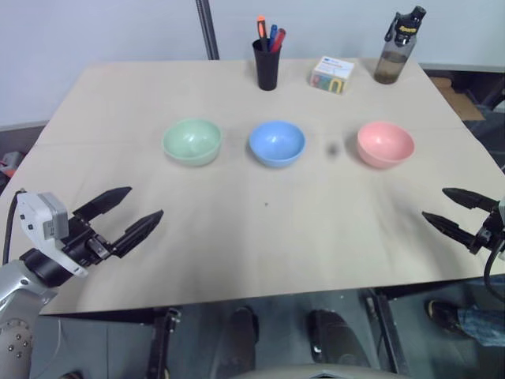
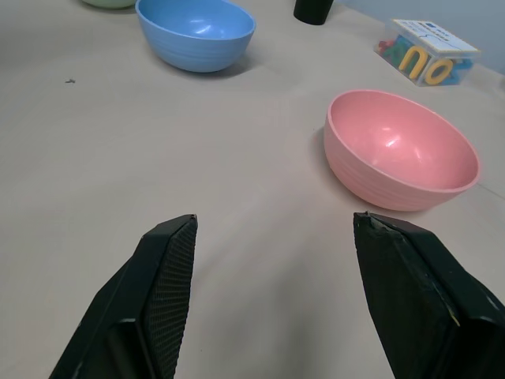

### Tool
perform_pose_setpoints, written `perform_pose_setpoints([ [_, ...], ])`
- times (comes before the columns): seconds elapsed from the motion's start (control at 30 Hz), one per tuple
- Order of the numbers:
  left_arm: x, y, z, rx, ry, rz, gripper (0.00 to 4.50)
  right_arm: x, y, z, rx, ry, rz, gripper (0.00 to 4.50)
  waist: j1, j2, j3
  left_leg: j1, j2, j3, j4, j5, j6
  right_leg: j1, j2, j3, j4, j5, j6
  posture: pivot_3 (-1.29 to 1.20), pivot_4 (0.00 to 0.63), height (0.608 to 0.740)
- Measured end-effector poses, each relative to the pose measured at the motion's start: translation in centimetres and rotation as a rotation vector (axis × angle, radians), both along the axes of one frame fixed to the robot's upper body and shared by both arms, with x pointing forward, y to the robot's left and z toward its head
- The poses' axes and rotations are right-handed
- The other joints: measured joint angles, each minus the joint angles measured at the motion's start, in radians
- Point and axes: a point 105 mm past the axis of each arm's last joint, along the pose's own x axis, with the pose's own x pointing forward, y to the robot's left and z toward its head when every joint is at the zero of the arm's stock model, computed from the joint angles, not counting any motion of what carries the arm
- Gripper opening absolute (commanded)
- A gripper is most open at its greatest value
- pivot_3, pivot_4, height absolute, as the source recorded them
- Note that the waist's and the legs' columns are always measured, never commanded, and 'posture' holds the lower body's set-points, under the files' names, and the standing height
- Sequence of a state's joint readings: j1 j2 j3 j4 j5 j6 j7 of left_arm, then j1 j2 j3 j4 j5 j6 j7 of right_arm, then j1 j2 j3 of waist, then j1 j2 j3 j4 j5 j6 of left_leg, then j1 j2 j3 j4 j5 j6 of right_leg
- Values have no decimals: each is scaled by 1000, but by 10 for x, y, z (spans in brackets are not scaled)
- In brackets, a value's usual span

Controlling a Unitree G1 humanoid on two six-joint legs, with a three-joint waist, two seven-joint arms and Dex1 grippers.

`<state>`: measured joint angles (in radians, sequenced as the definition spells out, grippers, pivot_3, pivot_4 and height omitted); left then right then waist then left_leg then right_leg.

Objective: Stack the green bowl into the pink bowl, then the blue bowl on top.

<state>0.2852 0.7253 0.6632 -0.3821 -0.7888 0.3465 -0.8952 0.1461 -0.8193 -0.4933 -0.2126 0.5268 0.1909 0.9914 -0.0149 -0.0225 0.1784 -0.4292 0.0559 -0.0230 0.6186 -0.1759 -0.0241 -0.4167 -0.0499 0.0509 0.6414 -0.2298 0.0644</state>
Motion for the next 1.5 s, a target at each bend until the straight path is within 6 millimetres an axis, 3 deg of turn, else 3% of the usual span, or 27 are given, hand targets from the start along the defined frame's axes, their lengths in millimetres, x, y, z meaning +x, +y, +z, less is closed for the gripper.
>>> perform_pose_setpoints([
  [0.23, 10, -16, -2, -41, -15, -51, 4500, 13, 7, 14, -8, -70, -13, 3304, -1, 0, 0, 1, 0, 0, 2, 0, 0, 1, 0, 1, 0, 0, 0, 0, 150, 740],
  [0.43, 12, -29, -2, -56, -24, -90, 4500, 25, 17, 4, -59, -59, -24, 3304, 1, 0, 0, 0, 0, 0, 1, 0, 0, 1, 0, 0, 0, 0, 0, 0, 150, 740],
  [0.63, 11, -74, 3, -63, -55, -279, 4500, 65, 44, 9, -126, -78, -38, 3304, -3, 0, 0, 1, 0, 0, 3, 0, 0, 1, 2, 2, 1, 0, 0, 0, 150, 740],
  [0.73, 12, -89, 3, -74, -56, -344, 4500, 94, 57, 5, -166, -65, -50, 3304, -5, 0, 0, 0, 0, 0, 3, 0, 0, 1, 2, 2, 1, 1, -1, 0, 150, 740],
  [0.77, 14, -99, 6, -93, -76, -368, 4500, 113, 66, -1, -197, -47, -53, 3304, -6, 0, 0, 0, 0, 0, 4, 0, 0, 1, 2, 2, 1, 2, -2, 0, 150, 740],
  [0.83, 13, -103, 9, -94, -90, -380, 4500, 118, 70, -4, -213, -44, -51, 3304, -2, 0, 0, -2, 0, -1, 3, 0, 0, 0, 3, 2, 1, 3, -3, 0, 150, 740],
  [0.97, 12, -110, 10, -110, -91, -399, 4500, 156, 78, -26, -333, -16, -71, 3304, -4, 0, 1, -2, -1, -2, 3, 0, 0, 0, 3, 2, 1, 3, -3, 0, 150, 740],
  [1.07, 8, -112, 10, -102, -92, -413, 4500, 169, 73, -35, -367, 6, -105, 2650, -2, 0, 1, -2, -1, -2, 2, 0, 0, 0, 3, 2, 1, 3, -4, 0, 150, 740],
  [1.1, 7, -112, 10, -98, -89, -414, 4500, 175, 68, -35, -389, 8, -118, 2049, -3, 0, 1, -2, -1, -2, 2, 0, 0, 1, 3, 2, 1, 3, -4, 0, 150, 740],
  [1.17, 7, -112, 9, -97, -86, -412, 4500, 178, 66, -33, -396, 1, -122, 1448, -4, 0, 1, -2, -1, -2, 2, 0, 0, 1, 3, 2, 1, 3, -4, 0, 150, 740],
  [1.27, 5, -111, 6, -99, -74, -397, 4500, 182, 64, -30, -409, -12, -120, 43, -8, 0, 1, -1, -1, -2, 2, 0, 0, 1, 3, 2, 2, 3, -4, 0, 150, 740],
  [1.37, 3, -111, 6, -98, -73, -392, 4500, 180, 67, -31, -413, -11, -90, 43, -11, 0, 1, -1, -1, -2, 2, 0, 0, 1, 3, 2, 2, 3, -4, 0, 150, 740],
  [1.5, 3, -111, 6, -103, -79, -386, 4500, 169, 87, -20, -394, -45, 19, 43, -19, 0, 1, -1, -1, -2, 2, 0, 0, 1, 3, 1, 2, 3, -3, 0, 150, 740],
])
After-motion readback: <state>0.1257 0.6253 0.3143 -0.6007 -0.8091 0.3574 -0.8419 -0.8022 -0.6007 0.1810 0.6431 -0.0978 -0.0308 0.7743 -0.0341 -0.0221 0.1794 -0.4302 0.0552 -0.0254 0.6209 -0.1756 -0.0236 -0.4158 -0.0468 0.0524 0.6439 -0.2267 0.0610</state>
